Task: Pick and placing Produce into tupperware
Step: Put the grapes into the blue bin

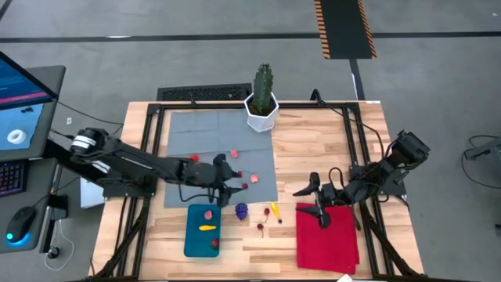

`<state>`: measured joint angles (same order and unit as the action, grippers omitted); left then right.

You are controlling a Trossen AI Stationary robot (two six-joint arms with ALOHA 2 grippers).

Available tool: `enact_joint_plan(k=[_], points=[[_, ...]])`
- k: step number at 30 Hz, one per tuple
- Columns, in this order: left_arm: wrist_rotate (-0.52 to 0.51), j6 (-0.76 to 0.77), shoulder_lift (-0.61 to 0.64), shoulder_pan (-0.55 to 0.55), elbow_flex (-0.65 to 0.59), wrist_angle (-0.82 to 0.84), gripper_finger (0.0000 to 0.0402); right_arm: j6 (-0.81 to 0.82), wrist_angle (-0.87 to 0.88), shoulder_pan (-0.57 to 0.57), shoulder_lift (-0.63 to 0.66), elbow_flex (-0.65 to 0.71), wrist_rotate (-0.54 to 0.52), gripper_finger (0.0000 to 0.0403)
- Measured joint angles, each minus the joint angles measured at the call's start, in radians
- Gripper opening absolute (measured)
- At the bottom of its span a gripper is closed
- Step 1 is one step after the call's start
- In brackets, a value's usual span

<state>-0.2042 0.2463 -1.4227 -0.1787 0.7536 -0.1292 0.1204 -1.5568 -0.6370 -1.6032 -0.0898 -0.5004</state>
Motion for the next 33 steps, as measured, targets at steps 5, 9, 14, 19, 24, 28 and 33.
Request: enact_joint_plan(k=[5, 9, 14, 19, 24, 28, 33], points=[[0.042, -0.013, -0.093, 0.000, 0.130, 0.076, 0.0231, 0.011, 0.000, -0.007, 0.000, 0.000, 0.001, 0.0265], [0.048, -0.018, -0.123, -0.011, 0.222, 0.182, 0.0231, 0.029, 0.002, -0.028, 0.000, 0.000, 0.002, 0.0265], [0.051, 0.011, -0.161, -0.013, 0.322, 0.374, 0.0231, 0.030, 0.006, -0.044, 0.000, 0.000, 0.002, 0.0265], [0.103, 0.048, -0.168, -0.024, 0.346, 0.418, 0.0231, 0.048, 0.007, -0.044, 0.000, 0.000, 0.002, 0.0265], [0.104, 0.062, -0.168, -0.042, 0.346, 0.460, 0.0231, 0.048, 0.007, -0.044, 0.000, 0.000, 0.002, 0.0265], [0.098, 0.077, -0.168, -0.043, 0.346, 0.447, 0.0231, 0.048, 0.007, -0.041, 0.000, 0.000, 0.002, 0.0265], [0.094, 0.079, -0.168, -0.044, 0.346, 0.442, 0.0231, 0.047, 0.007, -0.041, 0.000, 0.000, 0.002, 0.0265]])
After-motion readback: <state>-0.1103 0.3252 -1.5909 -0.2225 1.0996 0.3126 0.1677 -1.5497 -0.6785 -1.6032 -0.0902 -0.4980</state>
